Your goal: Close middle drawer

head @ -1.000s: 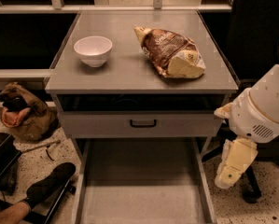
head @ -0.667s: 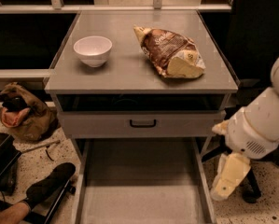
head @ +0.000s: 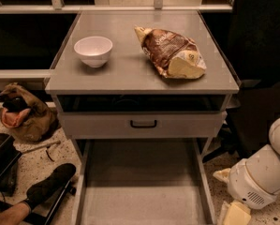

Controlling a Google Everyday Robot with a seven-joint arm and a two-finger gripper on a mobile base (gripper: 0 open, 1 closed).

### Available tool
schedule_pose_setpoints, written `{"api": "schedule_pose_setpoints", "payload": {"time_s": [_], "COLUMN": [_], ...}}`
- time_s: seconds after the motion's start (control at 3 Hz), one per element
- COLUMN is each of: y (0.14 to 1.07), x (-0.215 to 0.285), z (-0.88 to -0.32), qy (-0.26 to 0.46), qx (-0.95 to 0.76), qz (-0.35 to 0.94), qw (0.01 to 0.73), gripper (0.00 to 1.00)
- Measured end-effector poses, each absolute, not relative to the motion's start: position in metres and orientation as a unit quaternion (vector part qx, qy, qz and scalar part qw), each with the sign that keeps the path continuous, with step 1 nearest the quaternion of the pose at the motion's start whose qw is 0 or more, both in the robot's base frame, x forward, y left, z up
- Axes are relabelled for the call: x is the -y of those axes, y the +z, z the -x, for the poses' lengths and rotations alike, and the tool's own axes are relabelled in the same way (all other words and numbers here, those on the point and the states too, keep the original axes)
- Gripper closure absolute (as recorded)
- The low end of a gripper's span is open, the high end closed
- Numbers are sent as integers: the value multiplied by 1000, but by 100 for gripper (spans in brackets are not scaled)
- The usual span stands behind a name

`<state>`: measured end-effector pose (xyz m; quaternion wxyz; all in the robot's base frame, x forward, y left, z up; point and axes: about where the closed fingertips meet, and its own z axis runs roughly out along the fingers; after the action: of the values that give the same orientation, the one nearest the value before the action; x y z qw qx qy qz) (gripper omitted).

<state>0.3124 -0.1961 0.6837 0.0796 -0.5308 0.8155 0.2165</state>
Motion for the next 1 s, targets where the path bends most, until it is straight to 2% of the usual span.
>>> {"api": "schedule_pose_setpoints", "payload": {"time_s": [0.33, 1.0], "y": [684, 613], "x": [196, 181], "z": [-312, -270], "qy": [217, 281], "qx": [-816, -813], "qz": [531, 504], "qw": [80, 79], "gripper": [0, 0]}}
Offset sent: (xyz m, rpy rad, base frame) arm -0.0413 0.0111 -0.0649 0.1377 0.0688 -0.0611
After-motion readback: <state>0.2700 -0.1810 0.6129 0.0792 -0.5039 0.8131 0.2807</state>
